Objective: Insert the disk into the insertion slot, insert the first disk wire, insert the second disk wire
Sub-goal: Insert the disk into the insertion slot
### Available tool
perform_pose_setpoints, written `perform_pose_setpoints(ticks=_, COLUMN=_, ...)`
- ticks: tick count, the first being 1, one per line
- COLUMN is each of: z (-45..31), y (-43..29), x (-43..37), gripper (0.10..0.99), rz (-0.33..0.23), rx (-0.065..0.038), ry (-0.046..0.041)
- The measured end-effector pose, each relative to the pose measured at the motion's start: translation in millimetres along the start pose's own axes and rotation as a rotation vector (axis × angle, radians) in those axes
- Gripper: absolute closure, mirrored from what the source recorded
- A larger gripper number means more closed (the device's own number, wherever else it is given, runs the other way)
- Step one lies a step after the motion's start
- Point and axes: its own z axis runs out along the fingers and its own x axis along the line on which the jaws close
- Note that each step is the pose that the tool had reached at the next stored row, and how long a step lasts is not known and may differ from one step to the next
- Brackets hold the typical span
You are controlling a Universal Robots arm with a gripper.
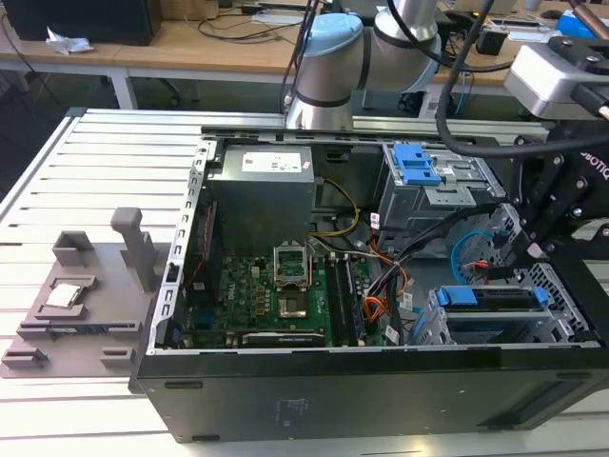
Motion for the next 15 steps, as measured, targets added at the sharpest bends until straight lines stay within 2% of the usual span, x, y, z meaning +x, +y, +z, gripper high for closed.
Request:
perform_pose_setpoints(ticks=2, z=0.3, y=-4.8, x=0.3, gripper=0.98, rz=0.0, rx=-0.003, ry=-0.0005)
perform_pose_setpoints(ticks=9, z=3.9, y=-10.6, x=0.8, gripper=0.98, rz=0.0, rx=-0.011, ry=-0.0008)
perform_pose_setpoints(ticks=15, z=10.3, y=-14.1, x=1.1, gripper=0.98, rz=0.0, rx=-0.019, ry=-0.0014)
